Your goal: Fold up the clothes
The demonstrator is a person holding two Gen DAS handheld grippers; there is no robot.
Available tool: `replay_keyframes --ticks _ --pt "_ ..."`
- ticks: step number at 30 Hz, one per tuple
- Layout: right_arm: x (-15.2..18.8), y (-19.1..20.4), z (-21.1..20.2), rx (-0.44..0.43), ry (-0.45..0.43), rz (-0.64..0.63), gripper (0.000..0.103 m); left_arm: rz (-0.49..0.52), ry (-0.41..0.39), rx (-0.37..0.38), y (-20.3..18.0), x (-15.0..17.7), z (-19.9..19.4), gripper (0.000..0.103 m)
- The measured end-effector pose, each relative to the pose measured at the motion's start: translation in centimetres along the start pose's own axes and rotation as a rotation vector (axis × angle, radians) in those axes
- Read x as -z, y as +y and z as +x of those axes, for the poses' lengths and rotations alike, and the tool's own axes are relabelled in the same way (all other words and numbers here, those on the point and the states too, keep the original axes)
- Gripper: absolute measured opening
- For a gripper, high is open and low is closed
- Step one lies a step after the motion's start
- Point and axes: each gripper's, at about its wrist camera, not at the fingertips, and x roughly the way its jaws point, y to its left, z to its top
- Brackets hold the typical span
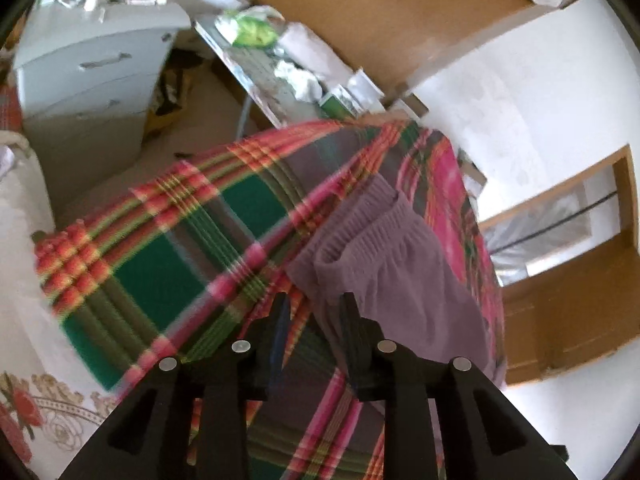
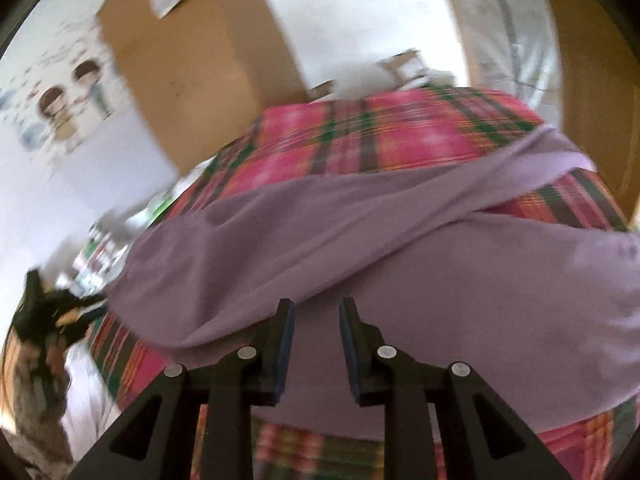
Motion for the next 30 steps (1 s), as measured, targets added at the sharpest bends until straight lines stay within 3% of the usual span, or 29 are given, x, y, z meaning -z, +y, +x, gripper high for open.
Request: replay_keyframes --ticks 4,6,9,17,24,30 --pt "-1.2 -2.2 -0.9 0.055 -0.052 0.041 0.024 0.098 -0.058 0.031 -2.1 0.3 -1.3 0.025" --pt "-1.8 -3.3 -1.0 0.063 -0.069 0.067 0.024 0.198 -0.077 0.043 -4.0 0.6 -1.6 0.025" --pt "-3.0 -5.0 -0.7 0.075 -0.078 0.112 0.024 0.350 -0.029 0.119 -7.2 1.8 -0.7 0.025" --pt "-5.8 -7.8 1.9 0.103 -0.049 0.191 0.024 0.757 0.194 0.262 -15.5 9.0 4.0 0.029" --pt "-8.0 -10.3 4.1 0.126 -0.023 0.254 0.034 1.013 0.247 0.320 -20.0 13.6 5.5 0.034" --pt "-8.2 -11.6 4.7 0.112 -0.017 0.304 0.035 1.124 0.283 0.320 -21.2 16.3 6.1 0.036"
